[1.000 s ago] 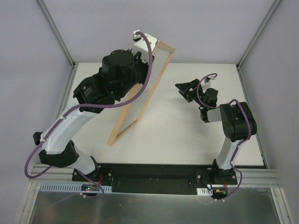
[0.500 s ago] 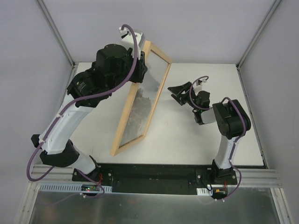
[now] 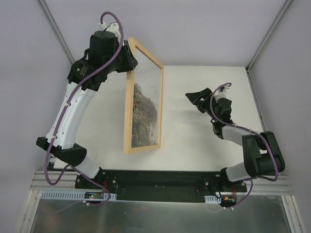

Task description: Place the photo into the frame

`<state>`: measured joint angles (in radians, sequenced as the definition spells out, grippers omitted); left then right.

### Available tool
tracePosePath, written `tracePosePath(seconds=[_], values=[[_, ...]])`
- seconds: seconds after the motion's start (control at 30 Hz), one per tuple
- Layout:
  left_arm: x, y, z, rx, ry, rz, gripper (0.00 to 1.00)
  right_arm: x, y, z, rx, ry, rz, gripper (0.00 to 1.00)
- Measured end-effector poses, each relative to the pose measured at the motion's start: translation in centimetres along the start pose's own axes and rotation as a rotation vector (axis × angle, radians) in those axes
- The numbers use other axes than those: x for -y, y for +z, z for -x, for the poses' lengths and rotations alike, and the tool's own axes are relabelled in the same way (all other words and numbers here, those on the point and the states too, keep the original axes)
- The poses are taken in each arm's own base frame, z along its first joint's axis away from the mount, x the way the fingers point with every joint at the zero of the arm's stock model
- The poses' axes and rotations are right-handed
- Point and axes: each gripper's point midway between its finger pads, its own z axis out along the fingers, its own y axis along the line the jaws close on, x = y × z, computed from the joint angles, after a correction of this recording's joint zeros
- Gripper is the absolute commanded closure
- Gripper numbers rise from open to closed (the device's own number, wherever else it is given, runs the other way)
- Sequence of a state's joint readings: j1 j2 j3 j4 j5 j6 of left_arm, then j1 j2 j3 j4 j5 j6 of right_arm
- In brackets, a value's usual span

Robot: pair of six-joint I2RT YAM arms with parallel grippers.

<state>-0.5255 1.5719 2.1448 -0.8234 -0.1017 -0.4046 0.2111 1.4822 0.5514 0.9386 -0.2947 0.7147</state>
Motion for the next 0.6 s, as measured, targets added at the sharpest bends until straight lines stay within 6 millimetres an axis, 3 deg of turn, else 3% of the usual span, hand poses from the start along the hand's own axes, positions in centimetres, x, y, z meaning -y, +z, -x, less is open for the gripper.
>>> tracePosePath(seconds=[0.1, 0.23, 0.43, 0.6], values=[[-2.3, 1.7, -0.6, -0.052, -0.084, -0.012, 1.00, 0.8, -0.8, -0.3, -0.023, -0.039, -0.059, 0.04], [-5.7, 5.1, -2.9, -0.153, -0.208, -0.031, 1.00, 2.3, -1.7, -0.9, -0.060, -0.073, -0.129, 0.04], [-11.5, 10.1, -9.0, -0.312, -0.397, -0.032, 1.00, 4.3, -2.9, -1.7, -0.102, -0.103, -0.195, 0.04], [-12.6, 12.2, -11.9, -0.326, -0.464, -0.135, 1.00, 5.5, -3.7, -2.3, -0.140, -0.110, -0.218, 0.04]])
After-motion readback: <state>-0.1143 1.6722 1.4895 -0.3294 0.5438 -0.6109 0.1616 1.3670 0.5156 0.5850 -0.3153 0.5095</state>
